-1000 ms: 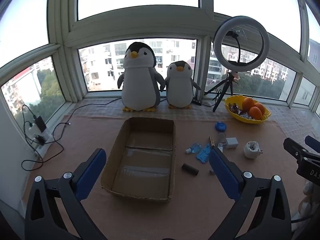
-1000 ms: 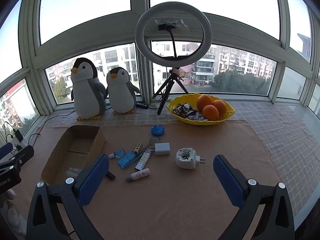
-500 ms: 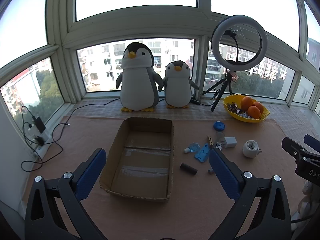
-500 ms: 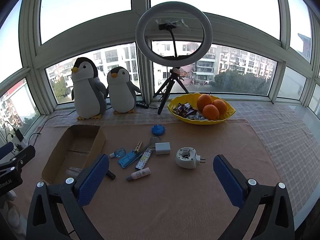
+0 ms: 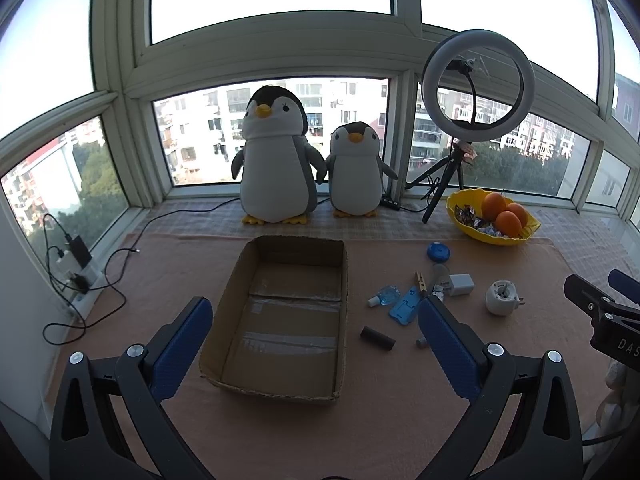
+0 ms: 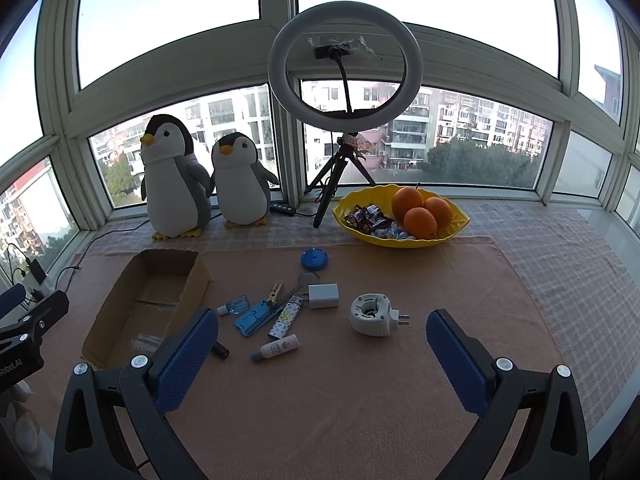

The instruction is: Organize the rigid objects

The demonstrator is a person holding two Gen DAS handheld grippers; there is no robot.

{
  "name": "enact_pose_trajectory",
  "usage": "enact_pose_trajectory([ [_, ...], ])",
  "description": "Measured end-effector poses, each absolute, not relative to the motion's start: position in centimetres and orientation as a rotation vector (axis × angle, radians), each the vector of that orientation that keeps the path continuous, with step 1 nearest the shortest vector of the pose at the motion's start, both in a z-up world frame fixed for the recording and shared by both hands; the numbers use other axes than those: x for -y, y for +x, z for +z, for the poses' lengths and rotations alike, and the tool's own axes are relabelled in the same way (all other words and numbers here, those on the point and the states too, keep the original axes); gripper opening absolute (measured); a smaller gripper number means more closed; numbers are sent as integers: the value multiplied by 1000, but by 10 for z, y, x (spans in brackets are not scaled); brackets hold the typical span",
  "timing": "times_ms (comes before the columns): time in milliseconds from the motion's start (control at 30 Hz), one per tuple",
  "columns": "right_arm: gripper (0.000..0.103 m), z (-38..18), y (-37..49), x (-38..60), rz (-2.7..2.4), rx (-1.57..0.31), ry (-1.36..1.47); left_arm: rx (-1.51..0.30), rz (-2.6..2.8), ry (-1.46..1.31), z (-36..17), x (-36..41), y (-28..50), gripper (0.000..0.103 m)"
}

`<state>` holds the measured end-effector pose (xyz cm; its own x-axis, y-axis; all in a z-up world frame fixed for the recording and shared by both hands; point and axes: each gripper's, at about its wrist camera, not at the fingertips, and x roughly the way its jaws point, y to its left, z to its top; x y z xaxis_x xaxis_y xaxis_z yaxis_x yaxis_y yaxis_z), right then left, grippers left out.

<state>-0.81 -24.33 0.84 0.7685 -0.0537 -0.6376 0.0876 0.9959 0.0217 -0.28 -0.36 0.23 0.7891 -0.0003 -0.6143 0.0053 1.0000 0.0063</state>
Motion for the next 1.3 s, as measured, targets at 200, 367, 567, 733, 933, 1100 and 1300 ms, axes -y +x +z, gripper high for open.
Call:
enact_pose_trajectory([
  [200,103,9,-8,243,-77,-691,50,-661,-3,8,2,4,-3,103],
  [367,103,9,-8,243,-77,-691,51,-661,-3,9,2,4,-3,103],
  [567,103,8,-8,243,-78,-691,50,-660,-2,9,3,3,-1,103],
  [733,103,8,-8,243,-78,-691,50,-659,-2,9,3,3,-1,103],
  [933,103,9,-7,242,-76,-693,49,-660,-3,9,3,3,-1,103],
  [1100,103,6,-8,243,-74,-697,45,-659,-2,10,3,3,-2,103],
  [1300,103,3,-7,242,-74,-702,43,-660,-1,9,2,1,-1,103],
])
